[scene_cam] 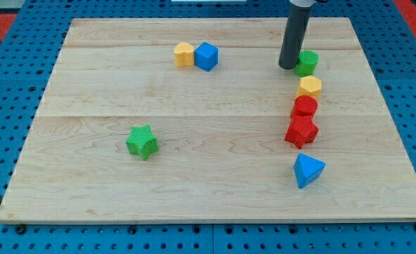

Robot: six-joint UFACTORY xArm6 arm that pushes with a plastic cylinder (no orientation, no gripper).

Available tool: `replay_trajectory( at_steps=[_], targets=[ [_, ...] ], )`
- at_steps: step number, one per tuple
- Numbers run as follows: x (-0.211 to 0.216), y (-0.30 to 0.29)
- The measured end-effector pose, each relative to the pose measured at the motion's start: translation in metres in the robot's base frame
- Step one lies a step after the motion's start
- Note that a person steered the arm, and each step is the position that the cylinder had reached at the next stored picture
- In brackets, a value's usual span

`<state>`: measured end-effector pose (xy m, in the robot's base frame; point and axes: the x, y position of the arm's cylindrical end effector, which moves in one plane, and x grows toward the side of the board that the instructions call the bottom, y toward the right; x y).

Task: Push the blue cube to the right side of the board

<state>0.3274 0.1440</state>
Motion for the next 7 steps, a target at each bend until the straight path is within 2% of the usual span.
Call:
replay_trajectory(
  at_steps=[1,2,3,4,5,6,7],
  targets=[
    [0.010,-0.028],
    [0.033,-0.100],
    [0.034,-0.167],
    [0.015,-0.202],
    [-0.001,-0.185],
    [-0.023,-0.135],
    [-0.042,-0.151]
  ],
)
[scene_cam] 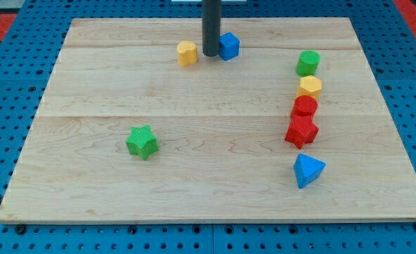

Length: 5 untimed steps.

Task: Push the blue cube to the right side of the board

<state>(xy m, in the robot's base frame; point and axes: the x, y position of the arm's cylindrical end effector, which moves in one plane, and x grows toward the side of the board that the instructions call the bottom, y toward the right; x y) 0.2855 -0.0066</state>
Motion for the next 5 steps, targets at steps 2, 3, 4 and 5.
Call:
replay_trajectory(
  at_steps=[2,3,4,5],
  targets=[
    [-0.018,0.040],
    [-0.020,0.077],
    [-0.020,0.111],
    [-0.014,0.123]
  ],
)
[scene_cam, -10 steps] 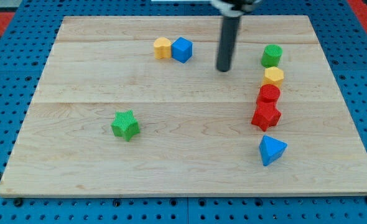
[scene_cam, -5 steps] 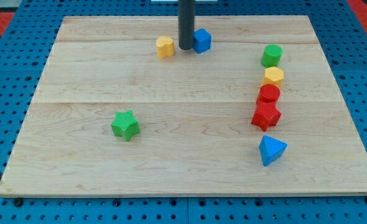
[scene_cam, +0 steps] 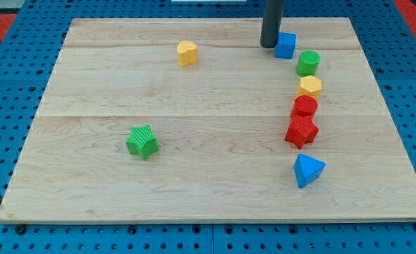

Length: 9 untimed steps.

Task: Push the blue cube to the right side of the board

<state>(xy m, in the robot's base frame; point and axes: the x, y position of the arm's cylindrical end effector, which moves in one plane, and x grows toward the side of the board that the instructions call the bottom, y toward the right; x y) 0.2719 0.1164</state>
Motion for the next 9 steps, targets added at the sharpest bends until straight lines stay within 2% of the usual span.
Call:
replay_trajectory(
  at_steps=[2,3,4,5,6,7,9],
  targets=[
    [0.010,0.032],
    [-0.002,-0.023],
    [0.017,-0.080],
    [0.079,-0.111],
    [0.096,-0.195],
    [0.077,-0.239],
    [0.015,-0.142]
  ],
)
